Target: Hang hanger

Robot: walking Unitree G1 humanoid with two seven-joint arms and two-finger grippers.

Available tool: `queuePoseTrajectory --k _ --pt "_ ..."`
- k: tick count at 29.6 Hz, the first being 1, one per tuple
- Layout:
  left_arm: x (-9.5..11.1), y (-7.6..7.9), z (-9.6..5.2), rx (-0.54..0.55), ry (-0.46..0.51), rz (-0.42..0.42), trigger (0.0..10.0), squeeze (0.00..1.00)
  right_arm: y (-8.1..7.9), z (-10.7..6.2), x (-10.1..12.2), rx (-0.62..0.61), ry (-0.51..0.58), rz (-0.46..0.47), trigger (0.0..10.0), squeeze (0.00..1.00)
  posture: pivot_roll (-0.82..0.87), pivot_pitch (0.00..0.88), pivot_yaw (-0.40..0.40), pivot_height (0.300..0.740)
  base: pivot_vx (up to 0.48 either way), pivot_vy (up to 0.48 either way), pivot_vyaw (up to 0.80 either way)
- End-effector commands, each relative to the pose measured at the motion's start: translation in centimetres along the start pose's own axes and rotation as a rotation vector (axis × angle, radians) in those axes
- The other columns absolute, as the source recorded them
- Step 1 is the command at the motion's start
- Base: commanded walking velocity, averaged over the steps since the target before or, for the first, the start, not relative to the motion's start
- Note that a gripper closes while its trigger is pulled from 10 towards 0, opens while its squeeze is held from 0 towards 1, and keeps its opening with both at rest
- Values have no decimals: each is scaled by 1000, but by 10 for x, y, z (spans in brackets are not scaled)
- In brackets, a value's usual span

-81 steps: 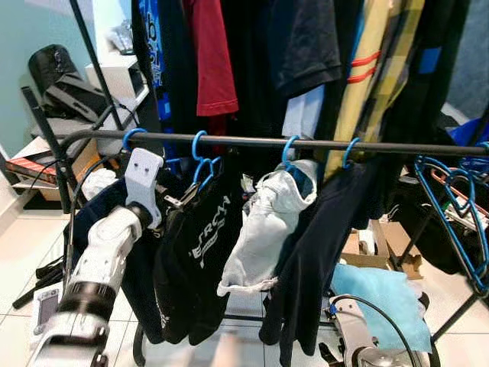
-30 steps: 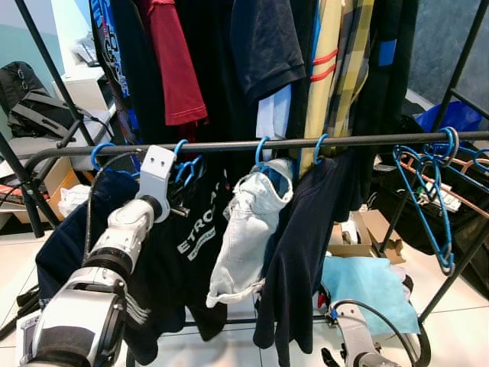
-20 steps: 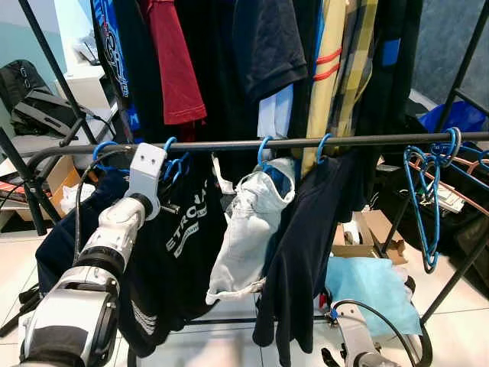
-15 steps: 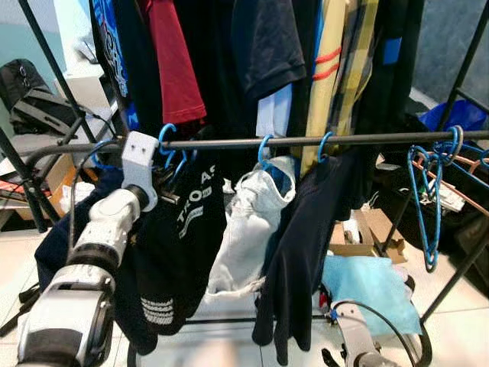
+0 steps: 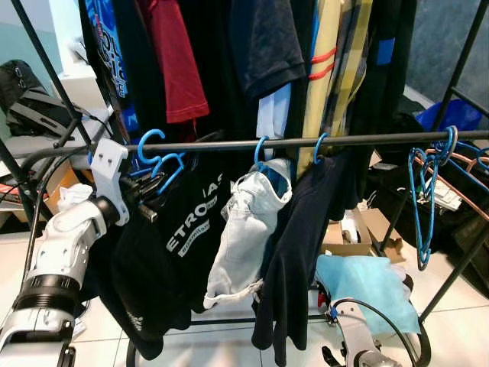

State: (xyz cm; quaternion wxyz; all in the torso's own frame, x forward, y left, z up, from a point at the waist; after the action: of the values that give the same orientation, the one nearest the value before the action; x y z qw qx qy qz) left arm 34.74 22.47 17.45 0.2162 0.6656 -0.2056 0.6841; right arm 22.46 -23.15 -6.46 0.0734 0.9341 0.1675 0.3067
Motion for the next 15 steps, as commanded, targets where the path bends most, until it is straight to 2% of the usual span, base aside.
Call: queuePoseTrajectory --k 1,2,3,7,8,15 --pt "8 -5 -6 7 15 13 10000 0 -4 0 0 11 0 -1 10000 0 -106 0 57 740 0 0 0" --pt "4 -3 -13 -3 -1 -7 10000 0 -4 0 0 11 0 -1 10000 0 -105 0 56 740 0 0 0" --pt "4 -3 -13 -3 -1 -7 10000 0 -4 0 0 11 0 -1 10000 0 -105 0 56 740 0 0 0" --pt "-15 22 -33 -161 -114 -53 10000 0 -3 0 0 12 -1 -6 10000 0 -101 0 53 740 0 0 0" --pt "-19 25 -36 -172 -142 -49 10000 0 -3 0 0 11 0 -6 10000 0 -101 0 54 740 0 0 0" --pt "-29 28 -42 -170 -182 -65 10000 0 -1 0 3 -16 25 21 10000 0 -99 0 53 740 -34 0 0"
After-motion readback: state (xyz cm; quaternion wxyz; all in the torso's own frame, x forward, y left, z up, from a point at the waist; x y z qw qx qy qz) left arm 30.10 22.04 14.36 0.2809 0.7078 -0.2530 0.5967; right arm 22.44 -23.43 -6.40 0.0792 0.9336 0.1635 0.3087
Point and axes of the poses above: a point about 5 cm out from each wrist's last joint towards the gripper, its own z axis pointing out of the wrist towards the gripper, its own x axis along the axis of the wrist's last joint, y = z × x, the point moved 1 cm from there along z, pointing out of the wrist towards the gripper, and after that the axes turned 7 degrees about -z, right-handed, at the moved point
